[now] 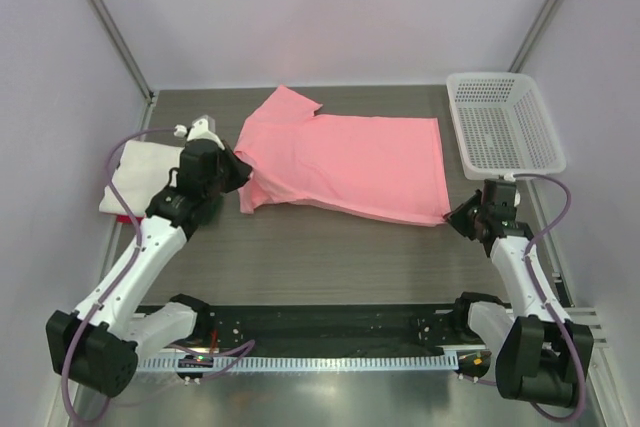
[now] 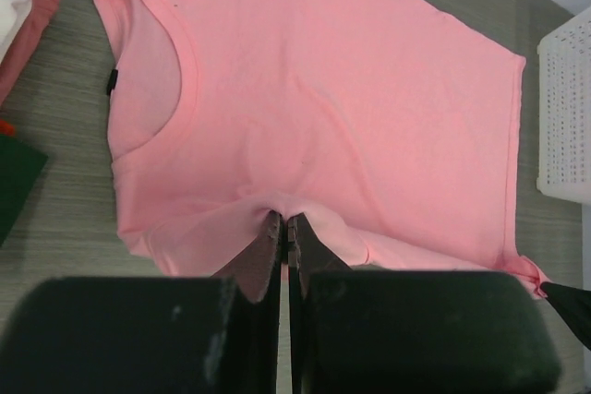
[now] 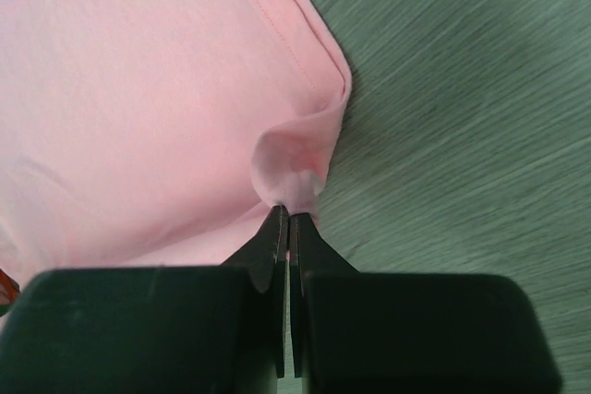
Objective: Fold and stack the t-shirts
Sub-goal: Fold the tshirt
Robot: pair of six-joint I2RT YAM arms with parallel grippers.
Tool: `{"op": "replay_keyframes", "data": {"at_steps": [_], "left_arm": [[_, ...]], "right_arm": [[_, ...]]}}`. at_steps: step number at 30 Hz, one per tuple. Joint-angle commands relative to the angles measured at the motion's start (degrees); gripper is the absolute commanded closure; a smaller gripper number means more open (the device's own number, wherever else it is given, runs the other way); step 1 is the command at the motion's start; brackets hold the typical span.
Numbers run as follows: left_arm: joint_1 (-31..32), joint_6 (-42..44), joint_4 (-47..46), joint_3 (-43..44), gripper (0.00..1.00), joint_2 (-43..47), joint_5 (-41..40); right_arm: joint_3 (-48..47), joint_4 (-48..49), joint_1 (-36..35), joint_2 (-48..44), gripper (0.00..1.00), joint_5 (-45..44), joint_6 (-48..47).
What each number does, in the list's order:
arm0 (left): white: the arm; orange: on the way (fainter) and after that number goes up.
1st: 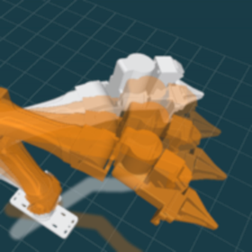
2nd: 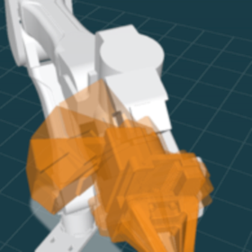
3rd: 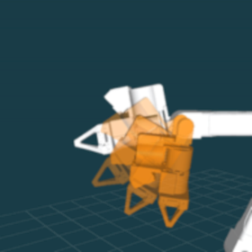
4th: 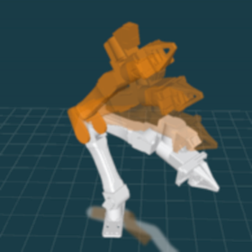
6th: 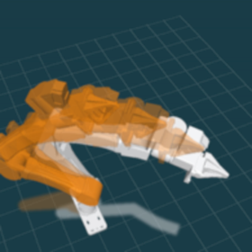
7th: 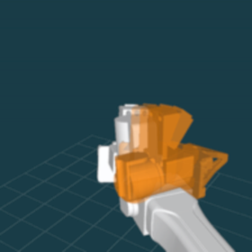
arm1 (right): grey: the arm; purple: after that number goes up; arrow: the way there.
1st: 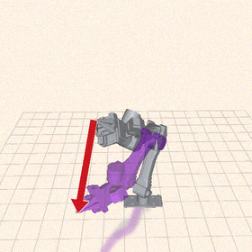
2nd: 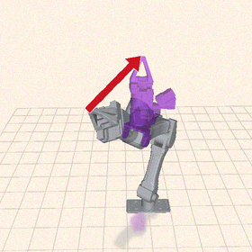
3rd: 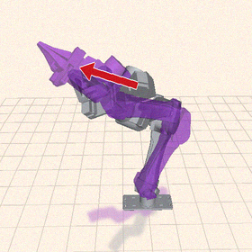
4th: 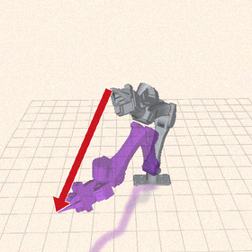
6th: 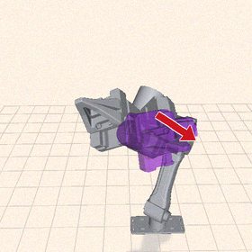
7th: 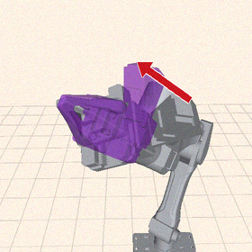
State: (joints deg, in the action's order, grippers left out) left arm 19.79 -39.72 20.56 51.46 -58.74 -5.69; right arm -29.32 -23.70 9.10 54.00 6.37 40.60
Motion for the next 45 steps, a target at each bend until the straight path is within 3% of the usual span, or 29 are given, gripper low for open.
{"op": "replay_keyframes", "data": {"at_steps": [1, 14, 25, 42, 43, 45], "left_arm": [[-0.45, 1.58, -0.16, 3.64, 1.00, -3.56, -2.39], [-5.20, 2.11, -0.78, 13.05, 1.00, -18.07, -0.02], [-5.38, 1.93, -3.06, 17.97, 1.00, -26.86, 2.35], [-5.73, 3.95, -2.54, 33.25, 1.00, -42.85, 1.82], [-5.82, 4.13, -2.63, 34.22, 0.98, -44.51, 2.70], [-5.99, 4.13, -3.24, 36.07, 0.63, -45.84, 4.37]], "right_arm": [[-3.81, 4.01, -0.05, 2.24, 0.99, 0.40, -1.31], [-7.59, 11.22, -1.45, 12.53, 0.99, -5.04, 5.70], [-10.67, 12.28, -9.10, 13.23, 0.99, -27.45, 11.61], [-20.24, 17.99, -12.44, 29.84, 0.98, -26.85, 11.08], [-21.47, 18.08, -12.44, 30.37, 0.94, -26.68, 10.91], [-22.01, 17.90, -12.53, 30.82, 0.50, -26.32, 10.81]]}}
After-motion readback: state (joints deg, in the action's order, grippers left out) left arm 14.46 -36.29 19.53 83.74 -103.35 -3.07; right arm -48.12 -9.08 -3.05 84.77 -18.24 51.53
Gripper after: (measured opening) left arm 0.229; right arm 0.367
